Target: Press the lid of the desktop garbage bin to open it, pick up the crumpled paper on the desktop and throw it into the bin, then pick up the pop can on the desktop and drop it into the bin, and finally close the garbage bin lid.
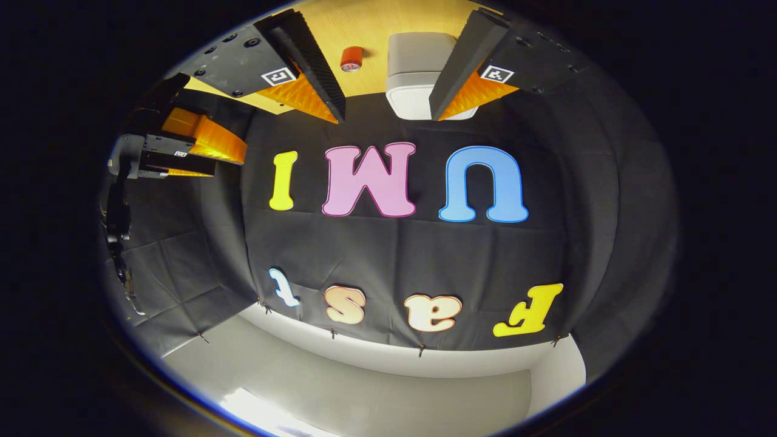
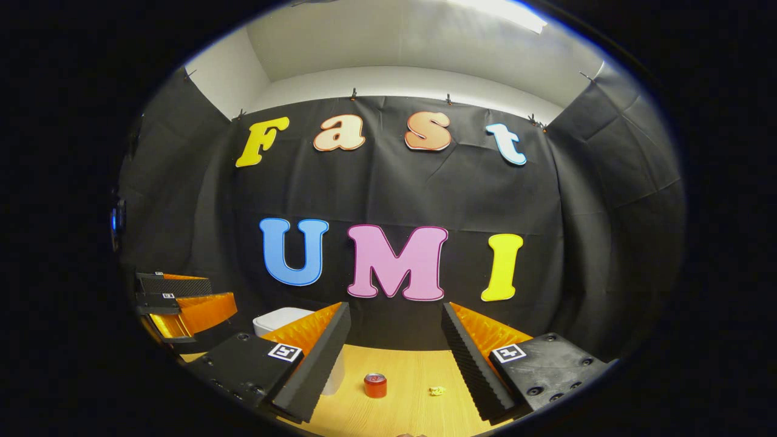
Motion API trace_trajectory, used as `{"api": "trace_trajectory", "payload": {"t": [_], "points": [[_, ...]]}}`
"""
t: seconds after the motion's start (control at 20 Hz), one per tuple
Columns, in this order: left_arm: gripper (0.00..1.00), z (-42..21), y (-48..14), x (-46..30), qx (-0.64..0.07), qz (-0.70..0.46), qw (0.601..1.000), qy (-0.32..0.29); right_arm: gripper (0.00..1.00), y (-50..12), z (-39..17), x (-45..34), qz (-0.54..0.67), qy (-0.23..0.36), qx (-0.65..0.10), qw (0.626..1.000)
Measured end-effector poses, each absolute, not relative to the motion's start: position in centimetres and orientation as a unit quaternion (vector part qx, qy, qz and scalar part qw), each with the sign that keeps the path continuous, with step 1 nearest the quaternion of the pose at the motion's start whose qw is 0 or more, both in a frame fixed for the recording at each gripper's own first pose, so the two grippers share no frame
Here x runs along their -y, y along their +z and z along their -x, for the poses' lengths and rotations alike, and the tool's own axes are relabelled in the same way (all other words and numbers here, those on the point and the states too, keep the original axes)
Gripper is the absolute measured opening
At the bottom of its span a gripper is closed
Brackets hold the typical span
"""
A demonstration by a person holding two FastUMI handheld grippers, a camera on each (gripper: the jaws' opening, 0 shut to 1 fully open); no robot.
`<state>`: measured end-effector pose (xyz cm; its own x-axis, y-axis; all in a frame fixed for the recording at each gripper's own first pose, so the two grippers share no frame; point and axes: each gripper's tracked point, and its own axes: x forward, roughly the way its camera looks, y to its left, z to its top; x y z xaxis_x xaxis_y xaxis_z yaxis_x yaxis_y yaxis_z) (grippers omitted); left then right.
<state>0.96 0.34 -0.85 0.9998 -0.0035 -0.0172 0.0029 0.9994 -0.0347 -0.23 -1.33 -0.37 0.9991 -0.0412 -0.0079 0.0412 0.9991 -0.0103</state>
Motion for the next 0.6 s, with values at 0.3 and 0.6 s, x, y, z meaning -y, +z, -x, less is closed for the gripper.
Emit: {"api": "trace_trajectory", "payload": {"t": [0.3, 0.6], "points": [[0.94, -2.7, -0.7, -1.6, -0.010, 0.021, 1.000, 0.008, 0.98, -0.2, 0.1, 1.9, 0.005, -0.026, -0.001, 1.000], [0.75, -6.7, -1.6, -4.7, -0.022, 0.001, 0.999, 0.041, 0.98, -0.5, -0.7, 2.7, 0.001, -0.029, -0.004, 1.000]]}}
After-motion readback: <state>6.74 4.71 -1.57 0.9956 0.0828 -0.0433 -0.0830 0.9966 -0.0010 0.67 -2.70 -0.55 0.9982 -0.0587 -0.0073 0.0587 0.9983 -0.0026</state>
